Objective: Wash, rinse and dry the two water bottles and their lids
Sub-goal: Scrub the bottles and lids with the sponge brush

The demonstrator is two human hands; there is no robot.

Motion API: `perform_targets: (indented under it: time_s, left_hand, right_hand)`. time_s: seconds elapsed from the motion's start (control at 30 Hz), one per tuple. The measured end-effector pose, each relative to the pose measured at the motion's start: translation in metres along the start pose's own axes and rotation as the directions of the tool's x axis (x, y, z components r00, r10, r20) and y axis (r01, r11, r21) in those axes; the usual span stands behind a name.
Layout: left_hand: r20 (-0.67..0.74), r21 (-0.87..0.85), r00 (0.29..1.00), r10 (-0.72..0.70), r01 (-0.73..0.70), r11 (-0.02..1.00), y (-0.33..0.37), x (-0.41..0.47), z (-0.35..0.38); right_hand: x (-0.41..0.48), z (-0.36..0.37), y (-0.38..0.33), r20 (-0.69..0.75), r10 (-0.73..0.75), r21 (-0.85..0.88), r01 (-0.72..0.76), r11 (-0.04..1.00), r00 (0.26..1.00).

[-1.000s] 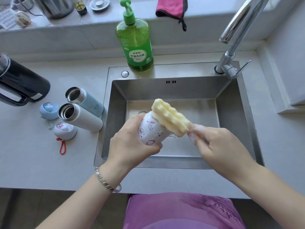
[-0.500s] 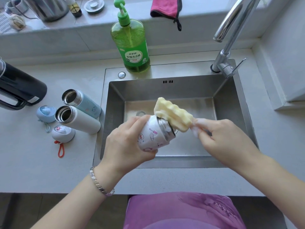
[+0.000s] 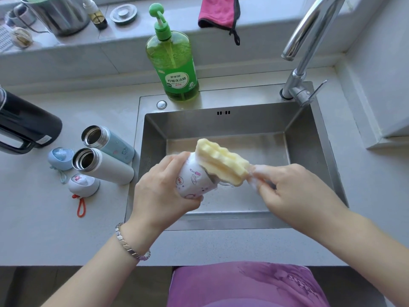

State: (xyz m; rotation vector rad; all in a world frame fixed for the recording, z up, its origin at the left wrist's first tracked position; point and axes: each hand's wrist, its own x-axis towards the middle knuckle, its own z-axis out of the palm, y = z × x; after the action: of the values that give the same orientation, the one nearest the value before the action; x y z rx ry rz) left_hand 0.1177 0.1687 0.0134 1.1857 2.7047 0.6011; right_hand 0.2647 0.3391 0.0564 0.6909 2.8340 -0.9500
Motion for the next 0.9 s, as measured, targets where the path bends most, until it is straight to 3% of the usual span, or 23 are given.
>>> perform_targets:
  time_s: [0.1,0.27,0.43,0.57,0.67,0.77,0.9]
  left_hand:
    - [-0.014,0.076,0.996,0.088,-0.087,0.993,-0.001,0.001,0.002]
    - [-0.02,0.031,0.999,0.048,-0.047,0.998,-0.005,0.004,0.0]
    - [-0.06,-0.138,0.989,0.138,-0.145,0.98,-0.008,0.0,-0.002]
    - [-0.08,-0.483,0.996,-0.047,0.002,0.876,-0.005,-0.004,-0.002]
    - [-0.024,-0.636,0.965,-0.263,0.188,0.748,0.003,0.0,0.004]
    - [0.018,-0.643,0.934,-0.357,0.285,0.711,0.005,0.007,0.013]
    - [0.028,-0.552,0.926,-0.378,0.329,0.766,0.009,0.006,0.017]
  right_hand:
    - [0.01,-0.002,0.001,0.017,0.042,-0.019,-0.042,0.999,0.999]
    - [0.011,-0.002,-0.005,0.036,0.018,-0.02,-0.018,1.0,0.999]
    - [0.029,-0.003,0.008,0.194,0.085,0.238,-0.131,0.962,0.977]
    - [0.026,-0.002,0.007,0.344,0.136,0.553,-0.317,0.771,0.929]
    - [0.019,0.01,0.002,0.31,0.188,0.652,-0.352,0.671,0.932]
    - [0.008,0.027,-0.004,0.189,0.197,0.681,-0.273,0.68,0.962]
    - [0.002,0.047,0.004,0.065,0.249,0.631,-0.233,0.74,0.966]
